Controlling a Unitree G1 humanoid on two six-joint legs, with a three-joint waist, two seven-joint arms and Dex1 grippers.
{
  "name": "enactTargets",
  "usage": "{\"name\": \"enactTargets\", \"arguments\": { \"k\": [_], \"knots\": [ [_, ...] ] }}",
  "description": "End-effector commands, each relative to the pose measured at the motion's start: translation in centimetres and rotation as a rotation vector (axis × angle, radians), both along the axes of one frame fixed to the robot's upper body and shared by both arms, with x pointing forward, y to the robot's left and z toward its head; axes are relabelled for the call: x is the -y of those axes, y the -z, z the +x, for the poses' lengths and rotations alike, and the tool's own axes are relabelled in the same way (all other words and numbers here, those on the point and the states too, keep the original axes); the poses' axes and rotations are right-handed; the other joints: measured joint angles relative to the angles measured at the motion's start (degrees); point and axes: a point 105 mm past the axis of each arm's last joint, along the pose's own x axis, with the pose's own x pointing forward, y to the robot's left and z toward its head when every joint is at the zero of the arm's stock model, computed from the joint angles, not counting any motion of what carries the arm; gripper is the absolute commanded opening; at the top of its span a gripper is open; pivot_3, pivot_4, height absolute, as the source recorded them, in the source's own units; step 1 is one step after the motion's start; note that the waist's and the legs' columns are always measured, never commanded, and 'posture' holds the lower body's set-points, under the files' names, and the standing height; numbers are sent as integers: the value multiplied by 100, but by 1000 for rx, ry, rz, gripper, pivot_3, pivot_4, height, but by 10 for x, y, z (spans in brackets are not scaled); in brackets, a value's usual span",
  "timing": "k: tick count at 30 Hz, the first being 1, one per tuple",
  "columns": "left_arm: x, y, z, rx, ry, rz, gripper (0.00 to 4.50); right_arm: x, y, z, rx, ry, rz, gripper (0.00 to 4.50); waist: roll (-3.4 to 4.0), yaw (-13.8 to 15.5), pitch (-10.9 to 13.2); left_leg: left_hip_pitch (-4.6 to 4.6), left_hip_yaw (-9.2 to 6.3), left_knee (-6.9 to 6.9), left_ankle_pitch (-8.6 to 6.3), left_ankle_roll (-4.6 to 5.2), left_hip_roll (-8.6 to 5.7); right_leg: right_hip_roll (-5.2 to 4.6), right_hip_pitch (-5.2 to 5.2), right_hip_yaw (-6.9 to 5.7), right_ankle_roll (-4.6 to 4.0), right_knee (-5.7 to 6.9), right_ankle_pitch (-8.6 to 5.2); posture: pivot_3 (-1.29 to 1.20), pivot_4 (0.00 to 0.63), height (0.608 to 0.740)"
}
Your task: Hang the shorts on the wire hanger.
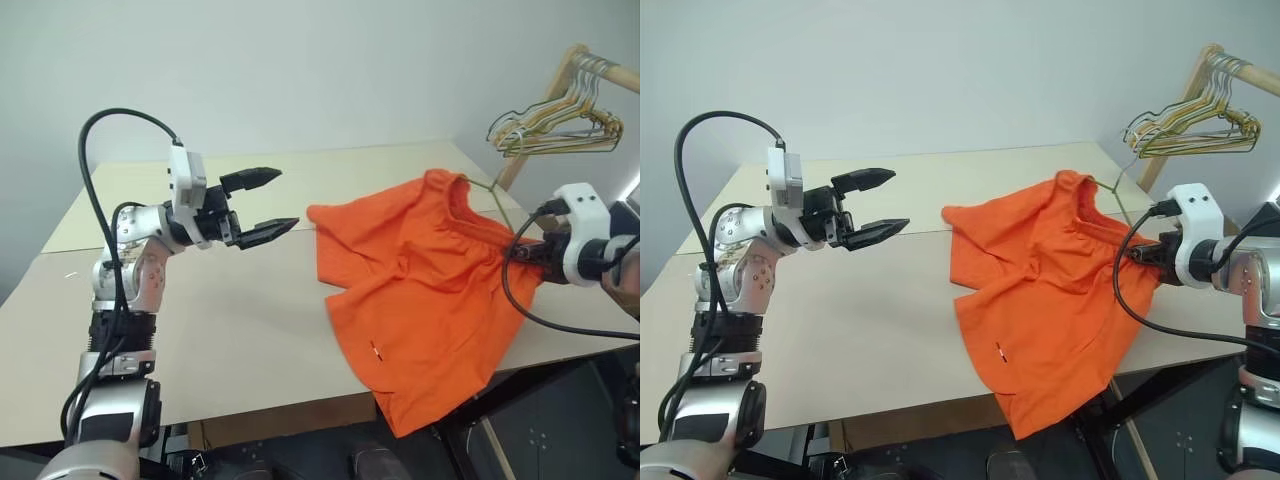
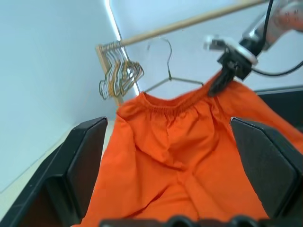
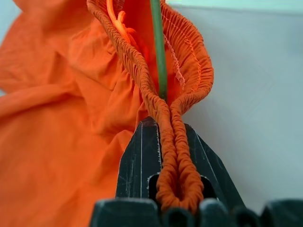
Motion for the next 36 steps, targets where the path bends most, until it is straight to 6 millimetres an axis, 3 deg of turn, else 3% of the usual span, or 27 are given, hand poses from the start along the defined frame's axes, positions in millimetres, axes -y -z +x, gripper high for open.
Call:
{"name": "enactTargets", "arguments": {
  "k": [1,6,14,22,27,36],
  "knots": [
    [5,-20,-11,47,26,-82,4500,29,-27,-4,102,226,-33,90,3,-35,-1,0,-1,-2,0,0,0,0,0,0,0,-1,0,-243,0,740],
    [10,-20,-17,34,56,-125,4500,64,-23,-7,114,513,-109,90,16,-142,-10,7,3,-5,0,0,-1,2,6,6,0,-6,0,-251,0,740],
    [15,-20,-19,27,48,-153,4500,95,-34,-15,188,808,-492,90,33,-289,-15,9,17,-10,0,0,-5,3,7,18,5,-11,-3,-239,0,740],
    [35,-13,-19,6,25,-191,4500,113,-51,-10,321,1064,-321,90,39,-386,-17,22,19,-19,0,1,-9,2,17,37,8,-16,-5,-218,0,740],
    [35,-10,-22,1,31,-182,4500,126,-61,-9,379,1152,-214,90,41,-389,-16,24,20,-23,0,1,-10,3,17,43,9,-18,-5,-215,0,740],
    [35,-7,-23,6,34,-157,4500,144,-57,-4,369,1213,71,90,47,-397,-16,33,35,-33,0,2,-11,4,21,52,10,-26,-6,-215,0,740]
  ]
}}
